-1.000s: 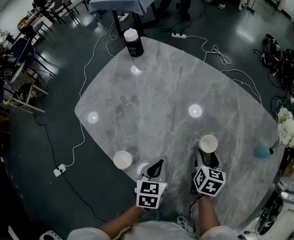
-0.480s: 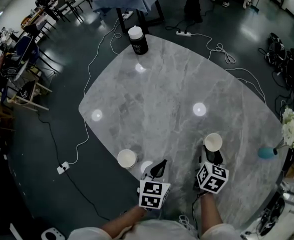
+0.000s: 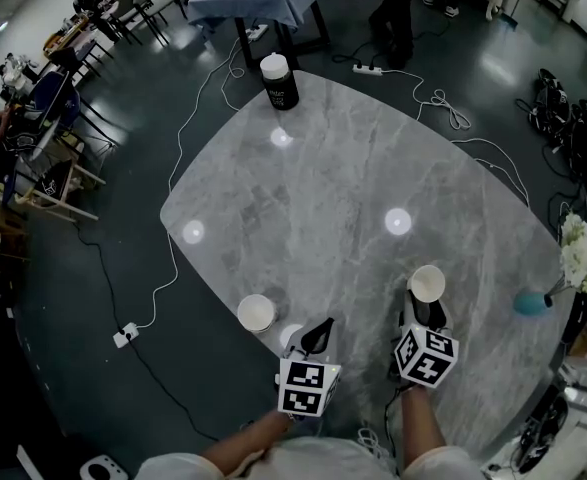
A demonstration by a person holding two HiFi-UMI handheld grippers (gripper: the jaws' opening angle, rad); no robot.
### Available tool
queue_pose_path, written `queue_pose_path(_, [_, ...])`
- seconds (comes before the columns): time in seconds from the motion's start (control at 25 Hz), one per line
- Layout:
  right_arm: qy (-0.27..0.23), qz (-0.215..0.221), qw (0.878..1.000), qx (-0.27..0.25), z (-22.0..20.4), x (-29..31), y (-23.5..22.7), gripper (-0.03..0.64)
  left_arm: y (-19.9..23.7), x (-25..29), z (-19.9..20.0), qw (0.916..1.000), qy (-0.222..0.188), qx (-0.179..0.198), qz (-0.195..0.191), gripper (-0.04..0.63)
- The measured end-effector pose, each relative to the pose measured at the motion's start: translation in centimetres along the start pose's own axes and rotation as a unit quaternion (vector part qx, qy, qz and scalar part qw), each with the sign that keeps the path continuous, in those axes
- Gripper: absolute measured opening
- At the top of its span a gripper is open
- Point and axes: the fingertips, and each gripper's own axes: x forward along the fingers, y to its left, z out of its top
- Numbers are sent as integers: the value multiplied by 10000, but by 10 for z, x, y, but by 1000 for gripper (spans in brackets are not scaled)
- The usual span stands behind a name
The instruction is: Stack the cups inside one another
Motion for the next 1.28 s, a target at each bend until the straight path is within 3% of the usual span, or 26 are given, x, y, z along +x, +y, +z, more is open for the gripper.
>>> queue_pose_path(0.72, [-199,324,9990,-219,5,-41,37,212,10,-43,3,9989,-365,-242,163,-5])
queue_pose_path(1.28, [-258,810,9945,-607,-3,-80,93,212,37,-105,-11,9934,-749,-600,626,-5])
